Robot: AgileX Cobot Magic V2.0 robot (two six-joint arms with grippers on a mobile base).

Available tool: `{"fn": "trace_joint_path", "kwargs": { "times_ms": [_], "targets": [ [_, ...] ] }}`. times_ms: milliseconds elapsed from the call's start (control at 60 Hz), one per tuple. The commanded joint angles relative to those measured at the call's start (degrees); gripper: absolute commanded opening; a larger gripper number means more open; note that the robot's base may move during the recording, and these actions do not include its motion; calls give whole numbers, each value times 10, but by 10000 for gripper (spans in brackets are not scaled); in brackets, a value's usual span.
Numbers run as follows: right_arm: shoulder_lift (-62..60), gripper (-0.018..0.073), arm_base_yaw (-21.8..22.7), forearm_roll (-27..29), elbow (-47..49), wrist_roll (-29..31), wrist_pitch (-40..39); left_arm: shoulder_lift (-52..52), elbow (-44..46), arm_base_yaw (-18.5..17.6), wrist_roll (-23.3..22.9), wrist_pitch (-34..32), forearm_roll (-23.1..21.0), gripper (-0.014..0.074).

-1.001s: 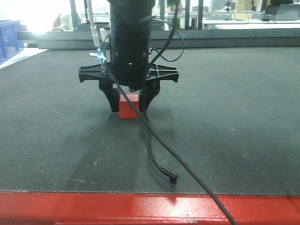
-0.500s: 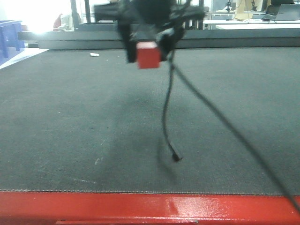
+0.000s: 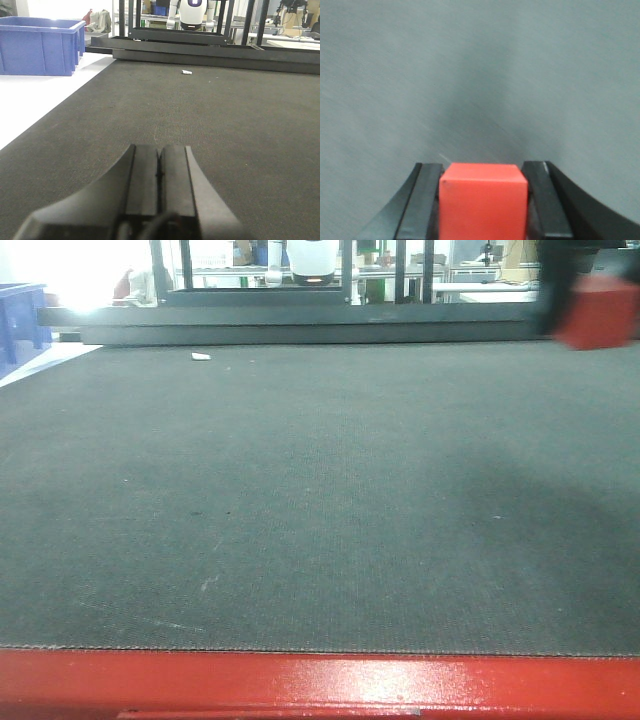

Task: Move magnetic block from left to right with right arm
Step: 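Lift the red cube with the right gripper toward the robot, then drive the base away from the table holding the cube in the right gripper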

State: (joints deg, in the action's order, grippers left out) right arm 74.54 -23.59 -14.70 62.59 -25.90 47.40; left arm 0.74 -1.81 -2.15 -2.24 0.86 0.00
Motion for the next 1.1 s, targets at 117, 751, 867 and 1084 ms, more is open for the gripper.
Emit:
{"fn": "trace_joint_path", "kwargs": {
  "times_ms": [117, 751, 867, 1084],
  "targets": [
    [-148, 141, 22, -9, -91, 37, -45, 8, -5, -2, -5, -53, 0, -116],
    [-531, 141, 20, -9, -192, 85, -41, 8, -5, -2, -5, -53, 0, -116],
    [-572, 141, 20, -9, -187, 85, -43, 8, -5, -2, -5, -53, 0, -116],
    [-598, 141, 20, -9, -187, 85, -72, 8, -5, -2, -5, -53, 0, -115]
  ]
}}
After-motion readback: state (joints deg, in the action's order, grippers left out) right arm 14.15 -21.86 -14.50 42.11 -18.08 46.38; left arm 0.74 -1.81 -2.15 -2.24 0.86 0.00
